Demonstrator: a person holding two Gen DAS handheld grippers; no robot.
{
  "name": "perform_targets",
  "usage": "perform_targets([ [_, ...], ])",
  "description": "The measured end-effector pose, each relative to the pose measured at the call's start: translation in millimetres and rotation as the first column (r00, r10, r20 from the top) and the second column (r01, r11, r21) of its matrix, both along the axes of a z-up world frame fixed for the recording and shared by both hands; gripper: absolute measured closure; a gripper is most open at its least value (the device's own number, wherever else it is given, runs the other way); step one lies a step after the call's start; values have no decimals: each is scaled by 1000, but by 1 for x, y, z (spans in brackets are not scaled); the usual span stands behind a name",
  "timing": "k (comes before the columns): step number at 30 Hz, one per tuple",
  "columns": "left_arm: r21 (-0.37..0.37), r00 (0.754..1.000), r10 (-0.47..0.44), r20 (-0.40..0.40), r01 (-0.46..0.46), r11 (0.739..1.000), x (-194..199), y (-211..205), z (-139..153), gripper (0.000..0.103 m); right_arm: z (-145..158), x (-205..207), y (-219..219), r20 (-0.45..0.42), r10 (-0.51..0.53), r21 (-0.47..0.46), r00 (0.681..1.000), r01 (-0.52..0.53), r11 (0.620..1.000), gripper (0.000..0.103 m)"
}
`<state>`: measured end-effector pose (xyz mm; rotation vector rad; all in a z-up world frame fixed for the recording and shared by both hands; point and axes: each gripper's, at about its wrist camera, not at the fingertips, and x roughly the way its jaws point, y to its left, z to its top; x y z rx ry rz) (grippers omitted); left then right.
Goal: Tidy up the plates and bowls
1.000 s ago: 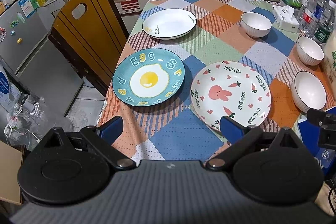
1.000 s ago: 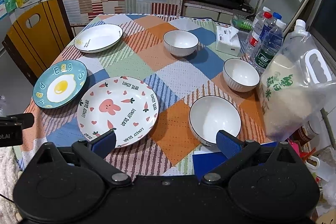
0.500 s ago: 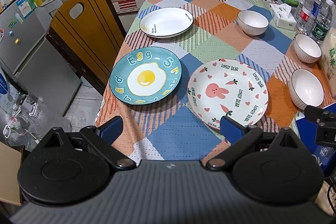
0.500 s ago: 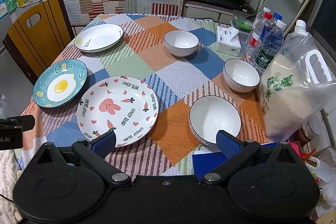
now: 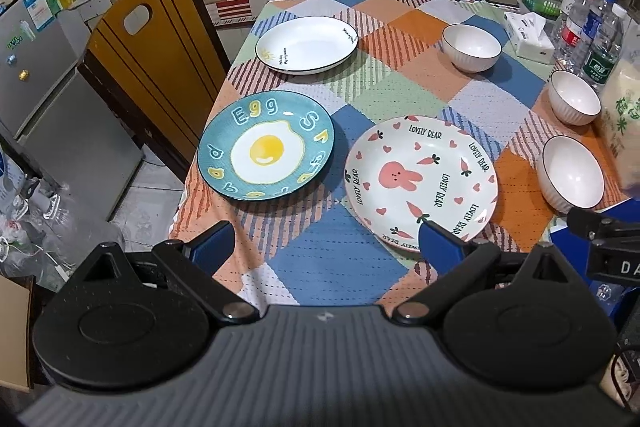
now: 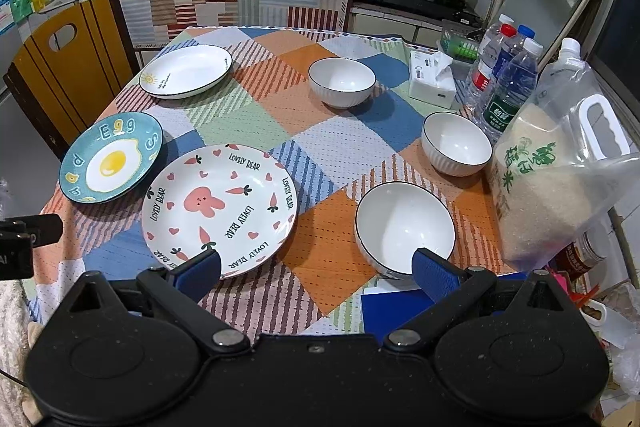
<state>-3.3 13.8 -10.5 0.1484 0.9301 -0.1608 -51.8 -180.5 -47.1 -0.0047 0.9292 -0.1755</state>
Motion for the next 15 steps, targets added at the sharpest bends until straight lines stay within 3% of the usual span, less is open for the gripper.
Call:
perform_targets([
  [15, 11, 1000, -5, 3, 5, 1000, -1, 0, 0, 3, -2, -2, 1, 0, 6, -4, 1000, -6, 1000, 0],
])
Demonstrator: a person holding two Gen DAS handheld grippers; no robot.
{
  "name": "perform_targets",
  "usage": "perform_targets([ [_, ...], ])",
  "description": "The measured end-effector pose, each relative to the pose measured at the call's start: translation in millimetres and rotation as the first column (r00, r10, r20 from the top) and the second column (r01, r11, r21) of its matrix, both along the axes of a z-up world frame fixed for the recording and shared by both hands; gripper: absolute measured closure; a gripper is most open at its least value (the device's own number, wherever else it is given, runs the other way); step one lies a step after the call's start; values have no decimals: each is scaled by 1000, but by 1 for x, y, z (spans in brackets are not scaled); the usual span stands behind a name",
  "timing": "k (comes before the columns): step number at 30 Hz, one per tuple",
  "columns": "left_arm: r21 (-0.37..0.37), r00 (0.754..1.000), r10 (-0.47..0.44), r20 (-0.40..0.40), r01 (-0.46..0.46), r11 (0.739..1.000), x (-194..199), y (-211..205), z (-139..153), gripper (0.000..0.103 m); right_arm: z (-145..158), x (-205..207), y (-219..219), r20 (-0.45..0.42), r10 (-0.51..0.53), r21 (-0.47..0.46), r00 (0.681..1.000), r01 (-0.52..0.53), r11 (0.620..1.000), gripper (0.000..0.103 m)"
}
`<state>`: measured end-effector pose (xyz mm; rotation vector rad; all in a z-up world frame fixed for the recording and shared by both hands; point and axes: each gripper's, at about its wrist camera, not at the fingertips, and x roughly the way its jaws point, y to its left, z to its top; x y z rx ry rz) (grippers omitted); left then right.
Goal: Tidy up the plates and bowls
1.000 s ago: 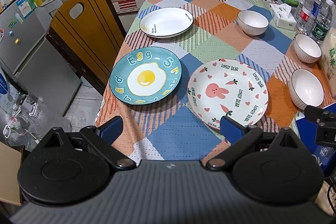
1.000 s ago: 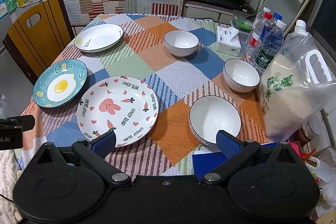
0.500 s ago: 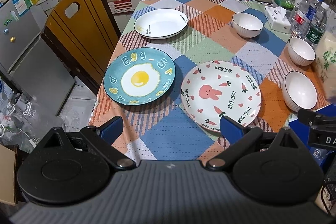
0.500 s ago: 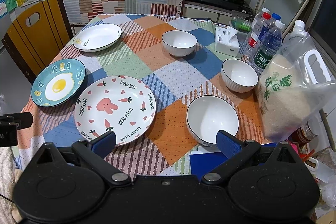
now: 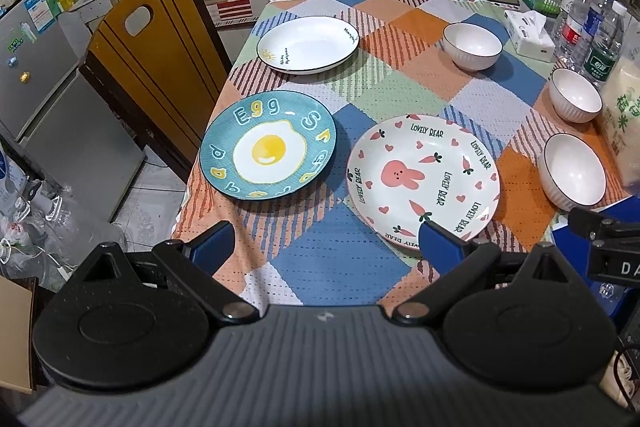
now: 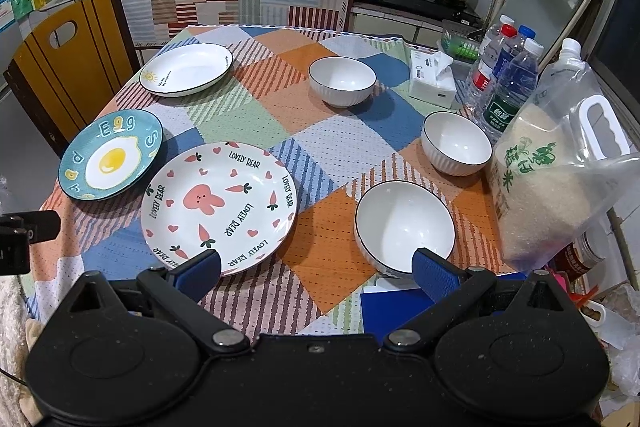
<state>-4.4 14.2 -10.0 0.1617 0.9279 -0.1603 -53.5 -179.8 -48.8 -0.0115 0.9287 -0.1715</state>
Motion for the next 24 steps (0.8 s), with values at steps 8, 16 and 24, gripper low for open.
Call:
perform_targets([
  [8, -5, 1000, -3, -11, 3, 1000, 3, 1, -4, 3, -5, 0, -1, -10, 3, -7, 1000, -3, 1000, 0],
  [16, -51, 996, 29, 81, -25, 998, 21, -1, -36, 5, -23, -9, 1, 182, 155, -34, 971, -152, 988, 0],
  [24, -35, 997, 75, 14, -75, 997, 61, -8, -96, 5, -69, 8, -11, 334, 230, 27, 914, -253, 967, 0],
])
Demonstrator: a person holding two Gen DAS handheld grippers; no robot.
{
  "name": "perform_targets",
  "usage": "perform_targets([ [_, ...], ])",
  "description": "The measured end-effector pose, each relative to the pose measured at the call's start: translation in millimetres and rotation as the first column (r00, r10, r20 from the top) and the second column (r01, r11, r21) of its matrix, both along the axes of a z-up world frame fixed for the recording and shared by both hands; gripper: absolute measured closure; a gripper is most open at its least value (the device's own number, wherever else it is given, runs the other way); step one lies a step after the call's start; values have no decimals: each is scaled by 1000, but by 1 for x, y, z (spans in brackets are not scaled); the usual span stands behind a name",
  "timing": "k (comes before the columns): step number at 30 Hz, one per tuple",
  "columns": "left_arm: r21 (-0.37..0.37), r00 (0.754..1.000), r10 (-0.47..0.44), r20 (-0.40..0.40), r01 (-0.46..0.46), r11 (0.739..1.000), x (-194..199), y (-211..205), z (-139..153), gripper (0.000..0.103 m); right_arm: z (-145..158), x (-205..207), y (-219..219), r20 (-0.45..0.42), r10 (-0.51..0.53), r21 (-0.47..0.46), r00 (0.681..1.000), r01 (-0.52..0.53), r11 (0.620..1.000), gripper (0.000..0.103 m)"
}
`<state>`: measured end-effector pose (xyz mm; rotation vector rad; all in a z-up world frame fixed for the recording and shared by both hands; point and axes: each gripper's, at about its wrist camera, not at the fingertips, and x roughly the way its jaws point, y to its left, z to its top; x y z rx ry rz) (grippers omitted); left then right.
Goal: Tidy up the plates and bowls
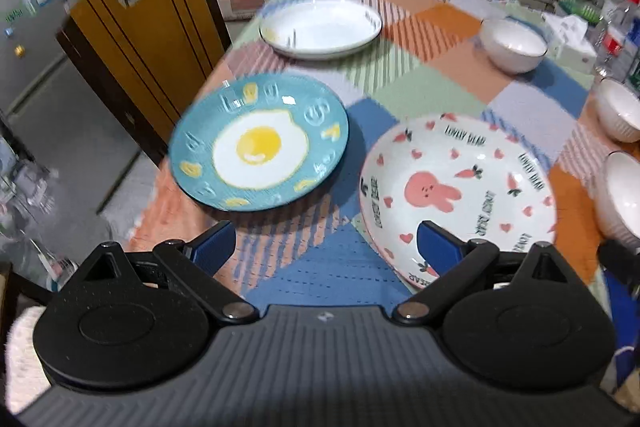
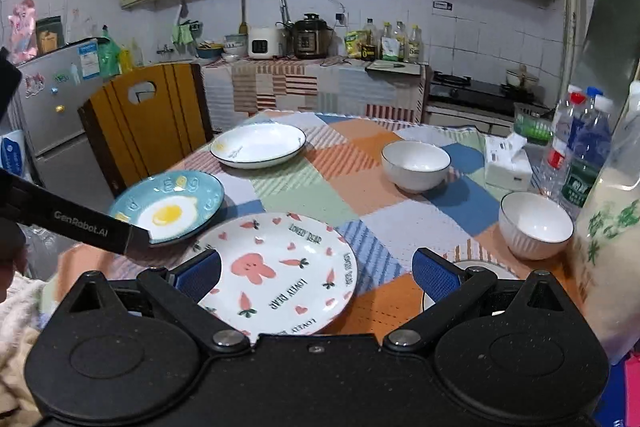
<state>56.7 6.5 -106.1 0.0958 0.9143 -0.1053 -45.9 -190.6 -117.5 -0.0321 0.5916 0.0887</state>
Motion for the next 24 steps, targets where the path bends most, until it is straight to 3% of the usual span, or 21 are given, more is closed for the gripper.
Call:
perform_targets([
  [5, -37, 997, -30, -72, 27, 999, 23, -4, -37, 8, -40, 18, 3, -106, 87, 73, 991, -80, 994, 5],
  [12, -83, 988, -58, -140, 47, 995, 46, -10, -67, 24, -87, 42, -7, -177, -4, 157, 984, 32, 987, 23],
  [13, -89, 987, -60, -152, 46, 995, 49, -10, -71, 33, -90, 45, -9, -180, -1, 183, 984, 34, 983, 27],
  [15, -144, 985, -63, -163, 39, 989, 52, -7, -75, 39, -97, 53, -13, -203, 12, 222, 979, 35, 974, 42],
  [17, -175, 984, -92, -153, 65, 982, 52, -8, -75, 57, -101, 57, -17, -189, 11, 252, 982, 37, 967, 66],
  [18, -190, 982, -117, -147, 88, 978, 50, -10, -74, 64, -104, 59, -22, -198, -10, 267, 980, 64, 962, 72],
  [19, -206, 980, -141, -143, 110, 972, 50, -12, -74, 72, -106, 60, -27, -199, -15, 304, 980, 77, 950, 75],
  [24, -224, 986, -119, -116, 91, 970, 46, -18, -76, 73, -108, 69, -34, -197, 25, 325, 980, 41, 945, 76],
])
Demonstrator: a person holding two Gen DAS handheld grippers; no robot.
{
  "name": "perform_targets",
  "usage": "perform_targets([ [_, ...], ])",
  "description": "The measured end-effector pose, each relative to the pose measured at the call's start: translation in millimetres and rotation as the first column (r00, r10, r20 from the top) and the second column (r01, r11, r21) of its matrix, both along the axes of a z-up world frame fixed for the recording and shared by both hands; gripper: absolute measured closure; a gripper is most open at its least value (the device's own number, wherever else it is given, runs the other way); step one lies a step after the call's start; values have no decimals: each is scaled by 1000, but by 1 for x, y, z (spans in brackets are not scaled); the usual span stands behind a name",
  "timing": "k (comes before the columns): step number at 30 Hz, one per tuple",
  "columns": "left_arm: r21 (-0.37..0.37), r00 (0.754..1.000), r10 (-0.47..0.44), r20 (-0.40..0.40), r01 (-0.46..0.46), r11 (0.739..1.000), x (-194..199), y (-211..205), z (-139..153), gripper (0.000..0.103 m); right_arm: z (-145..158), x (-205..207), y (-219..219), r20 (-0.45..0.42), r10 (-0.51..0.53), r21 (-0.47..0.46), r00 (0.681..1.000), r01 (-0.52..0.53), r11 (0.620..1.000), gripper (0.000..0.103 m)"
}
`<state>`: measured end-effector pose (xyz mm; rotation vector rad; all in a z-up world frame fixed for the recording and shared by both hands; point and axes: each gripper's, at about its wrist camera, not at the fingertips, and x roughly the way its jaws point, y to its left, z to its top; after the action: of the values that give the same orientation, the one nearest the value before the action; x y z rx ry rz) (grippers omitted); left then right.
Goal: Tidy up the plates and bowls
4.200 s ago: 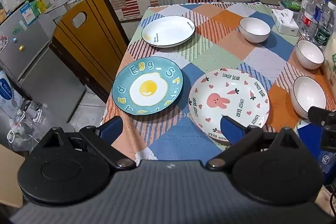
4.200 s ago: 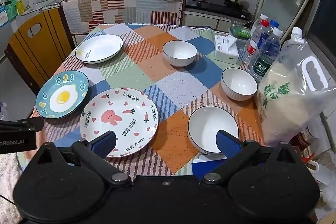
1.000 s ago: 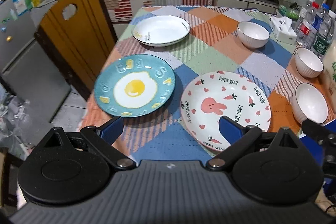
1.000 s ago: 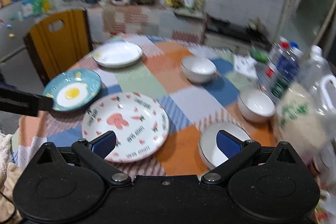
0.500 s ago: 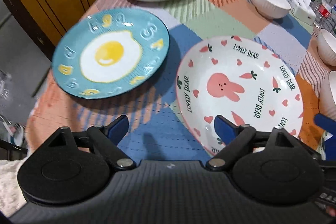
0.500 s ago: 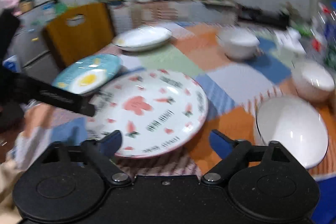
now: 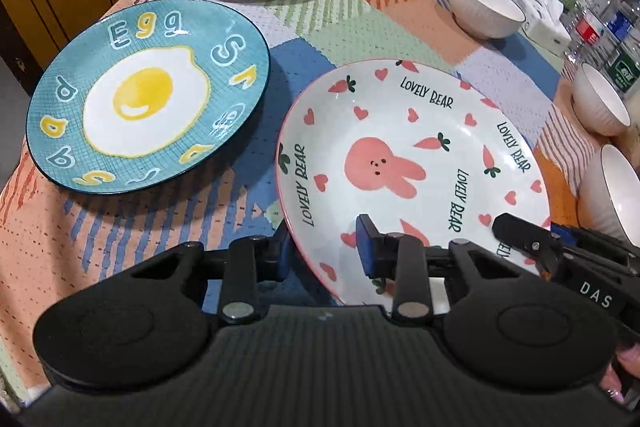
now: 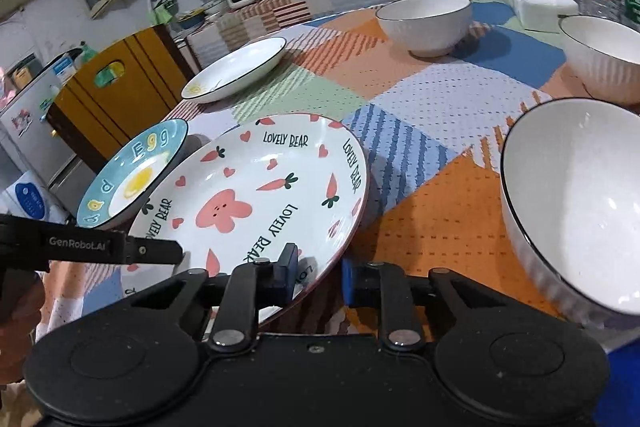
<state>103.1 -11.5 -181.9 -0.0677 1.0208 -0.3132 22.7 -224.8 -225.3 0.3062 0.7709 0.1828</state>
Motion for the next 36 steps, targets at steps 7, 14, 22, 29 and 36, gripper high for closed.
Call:
perform_targets([
  [7, 94, 997, -69, 22, 67, 993, -3, -10, 16, 73, 4, 5, -3, -14, 18, 1, 1000, -18, 1000, 77],
  [14, 112, 994, -86, 75, 77, 991, 4, -12, 40, 73, 17, 19, -7, 9, 8, 31, 1000, -8, 999, 78],
  [22, 63, 994, -85, 65, 80, 995, 54, -26, 49, 73, 37, 64, -18, 24, 20, -25, 999, -20, 1000, 78],
  [29, 23, 995, -99, -1, 99, 995, 90, -46, 34, 73, 38, 102, -34, -39, 12, -76, 999, -14, 997, 78],
  [36, -5, 994, -62, -90, 62, 998, 108, -51, 15, 73, 30, 122, -34, -121, 7, -129, 993, -22, 991, 78],
])
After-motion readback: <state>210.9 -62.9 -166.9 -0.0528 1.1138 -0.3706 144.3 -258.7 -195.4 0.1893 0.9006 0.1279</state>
